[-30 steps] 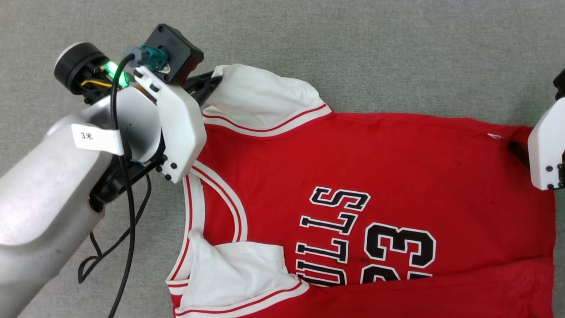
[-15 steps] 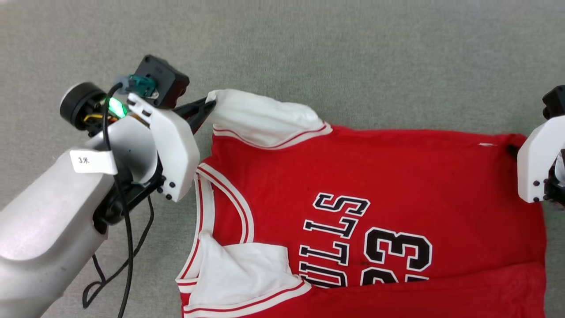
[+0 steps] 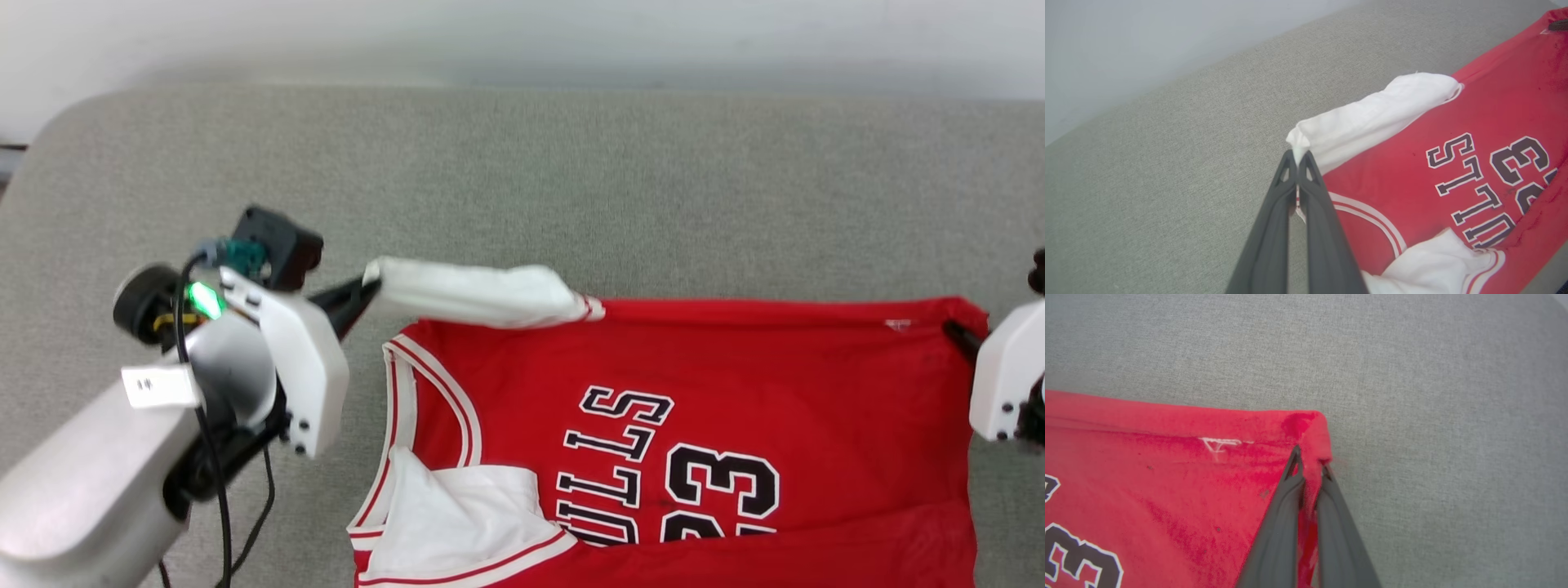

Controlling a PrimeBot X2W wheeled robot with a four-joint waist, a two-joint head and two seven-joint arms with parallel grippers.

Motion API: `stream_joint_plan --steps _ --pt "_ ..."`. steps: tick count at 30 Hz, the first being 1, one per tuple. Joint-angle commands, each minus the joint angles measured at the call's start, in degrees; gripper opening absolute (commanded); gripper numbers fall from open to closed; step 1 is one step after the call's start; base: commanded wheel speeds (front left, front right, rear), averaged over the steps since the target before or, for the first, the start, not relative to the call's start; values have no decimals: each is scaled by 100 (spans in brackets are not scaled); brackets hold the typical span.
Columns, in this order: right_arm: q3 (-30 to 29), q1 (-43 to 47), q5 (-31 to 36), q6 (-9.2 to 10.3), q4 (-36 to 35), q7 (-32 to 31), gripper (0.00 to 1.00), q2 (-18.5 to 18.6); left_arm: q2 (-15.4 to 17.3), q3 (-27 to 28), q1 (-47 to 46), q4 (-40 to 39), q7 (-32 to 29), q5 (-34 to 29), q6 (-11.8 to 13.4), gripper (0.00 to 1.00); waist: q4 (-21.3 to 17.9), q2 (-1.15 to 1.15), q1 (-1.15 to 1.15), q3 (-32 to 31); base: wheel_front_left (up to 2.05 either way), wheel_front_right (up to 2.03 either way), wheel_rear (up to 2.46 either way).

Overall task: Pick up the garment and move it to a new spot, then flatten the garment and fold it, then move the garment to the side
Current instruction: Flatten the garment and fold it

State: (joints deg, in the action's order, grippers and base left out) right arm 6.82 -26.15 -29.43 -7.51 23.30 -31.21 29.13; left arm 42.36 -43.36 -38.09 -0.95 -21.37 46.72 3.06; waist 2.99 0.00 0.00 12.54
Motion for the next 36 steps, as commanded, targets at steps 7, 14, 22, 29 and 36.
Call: stream_joint_plan --steps 7,14,22,29,36 --pt "-108 836 -405 6 -206 299 0 114 321 -140 878 -490 105 102 271 0 34 0 0 -429 0 0 0" --pt "18 1574 -840 6 -521 269 0 259 575 -262 1670 -883 193 228 577 0 74 0 0 -600 0 0 0" --pt "306 2166 -1230 6 -783 45 0 512 539 -662 2174 -720 137 157 576 0 97 0 0 -679 0 0 0" --pt "674 2250 -1151 6 -894 0 0 765 300 -882 2242 -230 300 -13 472 0 65 0 0 -664 0 0 0" --pt "899 2176 -1079 6 -680 244 100 686 47 -985 2304 216 482 -28 437 100 35 0 0 -664 0 0 0"
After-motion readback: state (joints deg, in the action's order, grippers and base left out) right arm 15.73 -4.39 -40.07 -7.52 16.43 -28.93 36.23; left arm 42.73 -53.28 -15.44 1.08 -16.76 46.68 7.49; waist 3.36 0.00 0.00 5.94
